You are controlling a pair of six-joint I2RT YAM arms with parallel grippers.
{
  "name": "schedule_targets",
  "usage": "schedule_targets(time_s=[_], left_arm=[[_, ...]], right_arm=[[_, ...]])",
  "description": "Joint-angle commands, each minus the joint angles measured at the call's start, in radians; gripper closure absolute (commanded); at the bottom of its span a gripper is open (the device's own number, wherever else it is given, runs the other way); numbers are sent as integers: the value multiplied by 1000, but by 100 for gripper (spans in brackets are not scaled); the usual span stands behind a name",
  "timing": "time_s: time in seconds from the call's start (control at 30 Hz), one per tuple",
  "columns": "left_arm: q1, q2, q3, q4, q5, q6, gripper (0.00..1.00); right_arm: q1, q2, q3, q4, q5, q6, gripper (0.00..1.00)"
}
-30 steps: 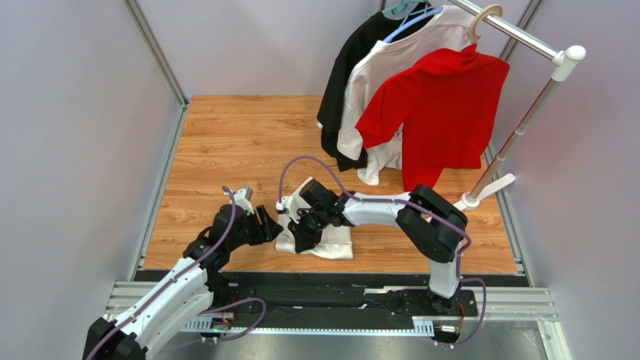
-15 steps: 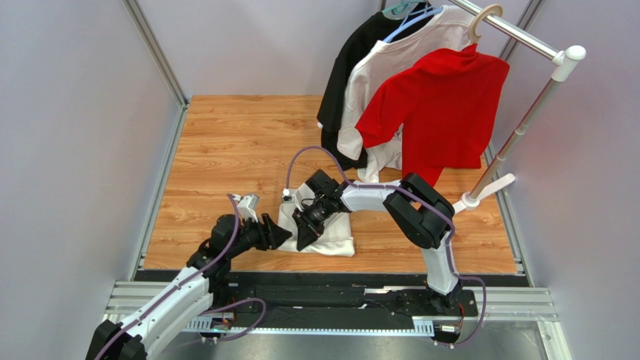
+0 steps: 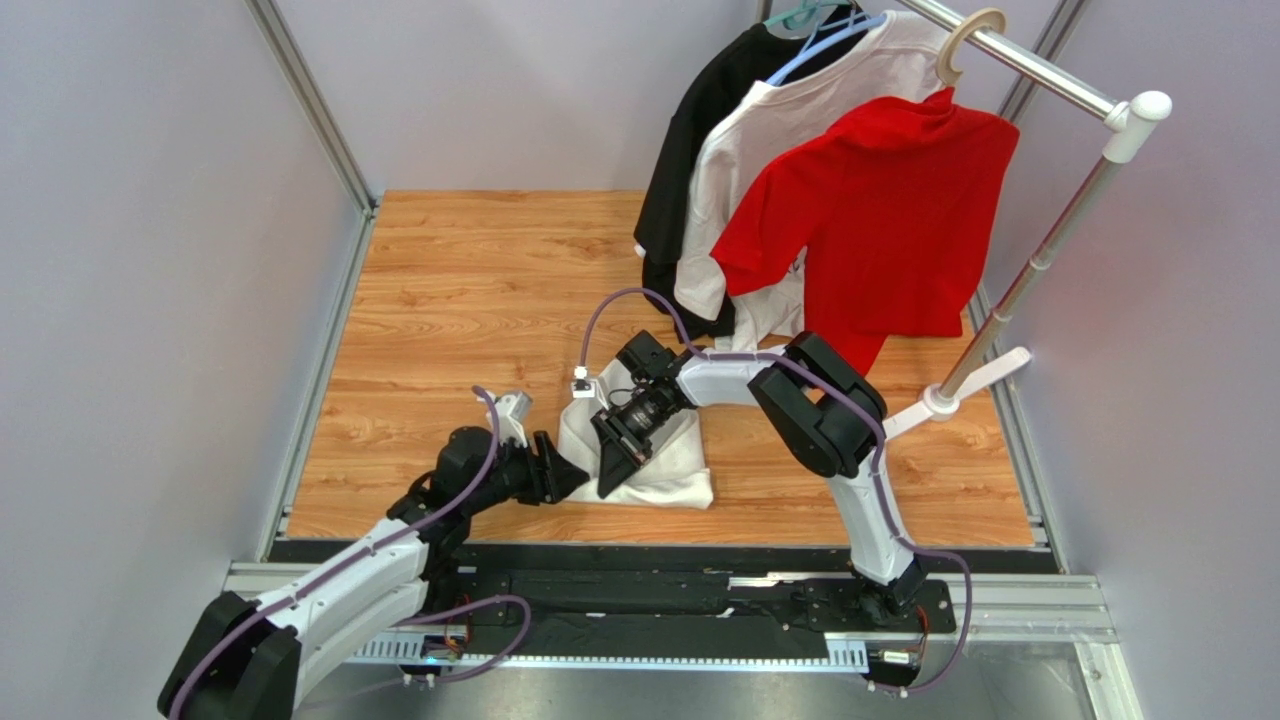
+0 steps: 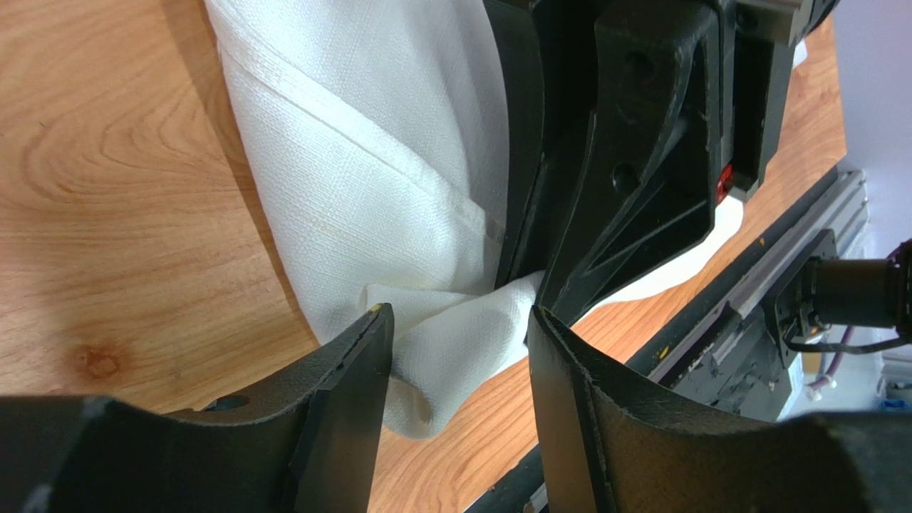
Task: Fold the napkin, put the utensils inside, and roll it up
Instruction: Roll the napkin with the utensil
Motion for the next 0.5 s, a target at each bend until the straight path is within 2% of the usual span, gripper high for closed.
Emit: schedule_targets(time_s=[0.0, 0.1, 0.17, 0.23, 0.3, 0.37, 0.47], left_arm=[[-22, 32, 4, 54, 8, 29, 43], [-31, 52, 10, 54, 0, 32, 46], [-36, 64, 17, 54, -4, 35, 54], [-41, 87, 20, 52, -3, 35, 56], [-47, 101, 24, 54, 8, 35, 55], [-48, 100, 22, 52, 17, 35, 49], [-50, 70, 11, 45, 23, 32, 45]], right_arm=[[-29, 65, 13, -65, 59, -19, 100], [-35, 81, 22, -71, 55, -17, 100], [-35, 87, 27, -74, 58, -16, 100], [-38, 96, 33, -74, 58, -8, 100], [-39, 105, 41, -74, 52, -5, 100], [-39, 119, 50, -77, 50, 0, 100], [-39, 133, 61, -77, 55, 4, 100]])
